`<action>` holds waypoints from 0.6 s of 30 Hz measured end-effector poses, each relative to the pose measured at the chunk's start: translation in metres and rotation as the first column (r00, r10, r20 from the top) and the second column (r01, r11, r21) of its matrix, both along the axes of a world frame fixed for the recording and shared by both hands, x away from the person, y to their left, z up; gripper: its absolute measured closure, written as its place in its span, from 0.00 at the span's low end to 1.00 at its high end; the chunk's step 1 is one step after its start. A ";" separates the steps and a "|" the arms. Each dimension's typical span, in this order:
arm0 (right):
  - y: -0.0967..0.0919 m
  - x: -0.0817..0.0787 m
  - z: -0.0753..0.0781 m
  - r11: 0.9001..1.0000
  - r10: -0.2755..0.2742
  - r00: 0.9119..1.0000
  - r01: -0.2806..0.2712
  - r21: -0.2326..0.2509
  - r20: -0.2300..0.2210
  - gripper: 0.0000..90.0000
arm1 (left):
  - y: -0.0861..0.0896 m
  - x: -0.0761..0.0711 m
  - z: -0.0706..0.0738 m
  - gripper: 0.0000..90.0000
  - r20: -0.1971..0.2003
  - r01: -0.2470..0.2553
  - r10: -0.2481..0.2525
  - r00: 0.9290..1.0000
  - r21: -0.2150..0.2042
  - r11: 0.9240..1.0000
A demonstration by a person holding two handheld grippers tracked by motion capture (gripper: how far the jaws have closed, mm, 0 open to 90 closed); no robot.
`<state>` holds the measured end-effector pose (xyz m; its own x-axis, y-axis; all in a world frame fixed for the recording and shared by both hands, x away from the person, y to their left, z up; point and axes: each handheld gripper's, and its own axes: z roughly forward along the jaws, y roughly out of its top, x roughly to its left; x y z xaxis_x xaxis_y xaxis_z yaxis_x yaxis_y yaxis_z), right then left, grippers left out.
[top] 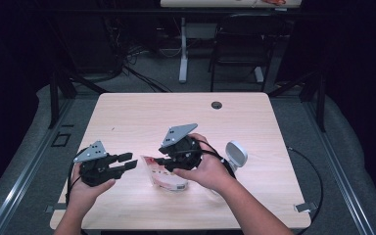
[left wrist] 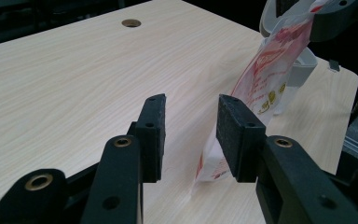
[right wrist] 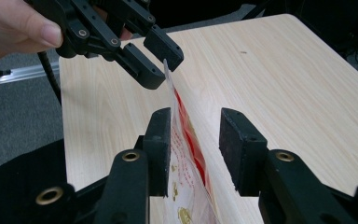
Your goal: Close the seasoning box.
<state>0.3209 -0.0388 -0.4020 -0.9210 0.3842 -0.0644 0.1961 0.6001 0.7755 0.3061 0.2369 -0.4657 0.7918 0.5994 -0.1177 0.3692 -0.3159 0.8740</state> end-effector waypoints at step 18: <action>0.024 0.006 -0.008 0.992 0.038 0.999 -0.040 -0.116 -0.024 0.82 | 0.002 0.002 -0.002 0.70 -0.001 -0.007 0.007 1.000 -0.002 1.000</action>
